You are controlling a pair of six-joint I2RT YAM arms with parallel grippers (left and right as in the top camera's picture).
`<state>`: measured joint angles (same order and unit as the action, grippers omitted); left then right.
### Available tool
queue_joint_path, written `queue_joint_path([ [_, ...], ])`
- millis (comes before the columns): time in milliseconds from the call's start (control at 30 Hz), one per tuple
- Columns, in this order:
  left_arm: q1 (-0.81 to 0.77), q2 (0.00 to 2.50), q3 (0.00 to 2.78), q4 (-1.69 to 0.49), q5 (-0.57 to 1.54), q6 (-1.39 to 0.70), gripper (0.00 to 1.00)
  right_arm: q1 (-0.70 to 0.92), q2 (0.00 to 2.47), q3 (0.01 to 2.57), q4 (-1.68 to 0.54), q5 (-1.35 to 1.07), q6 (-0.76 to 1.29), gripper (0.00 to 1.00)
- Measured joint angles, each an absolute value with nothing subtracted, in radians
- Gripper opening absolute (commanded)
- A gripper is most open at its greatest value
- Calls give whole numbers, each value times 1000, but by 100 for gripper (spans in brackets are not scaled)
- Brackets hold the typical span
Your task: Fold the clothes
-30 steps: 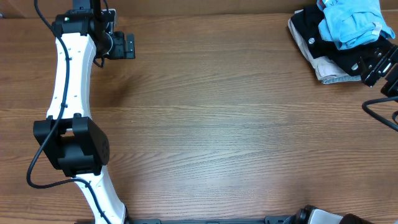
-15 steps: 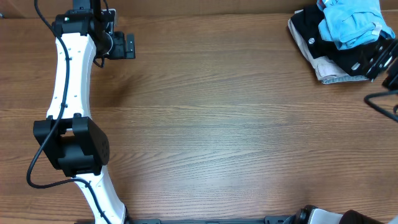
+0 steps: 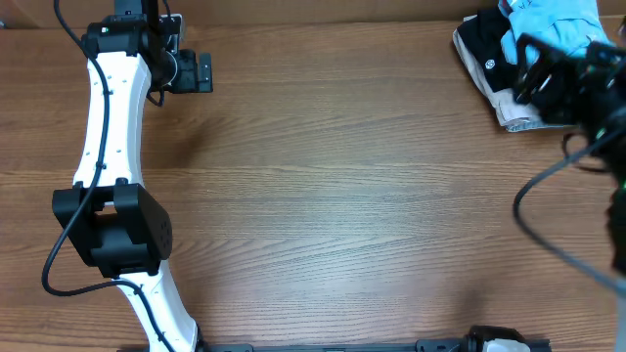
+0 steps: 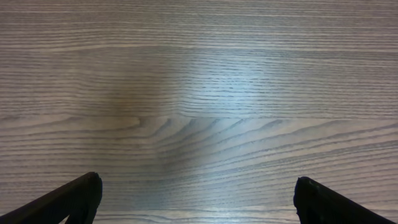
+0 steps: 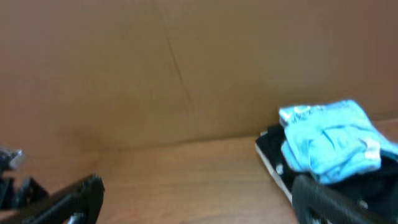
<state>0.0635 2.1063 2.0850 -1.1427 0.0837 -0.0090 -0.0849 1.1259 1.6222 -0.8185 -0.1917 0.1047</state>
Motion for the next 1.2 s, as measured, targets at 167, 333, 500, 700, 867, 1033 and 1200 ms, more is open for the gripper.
queue_joint_path([
  [167,64,2106,2085,-1142,87,-9,100,-78,945,1242,-555,-168,104,100],
  [333,64,2106,2085,-1142,88,-9,100,-77,758,852,-308,-166,104,100],
  [500,64,2106,2085,-1142,87,-9,100,-73,531,496,-105,-165,104,100],
  [700,64,2106,2085,-1142,87,-9,100,-31,318,218,-1,-164,104,100],
  [867,64,2106,2085,-1142,87,-9,100,16,216,119,9,-152,104,100],
  [1033,64,2106,2085,-1142,87,-9,100,43,150,63,16,-139,104,100],
  [1200,64,2106,2085,-1141,87,-9,100,47,113,22,-25,-134,104,100],
])
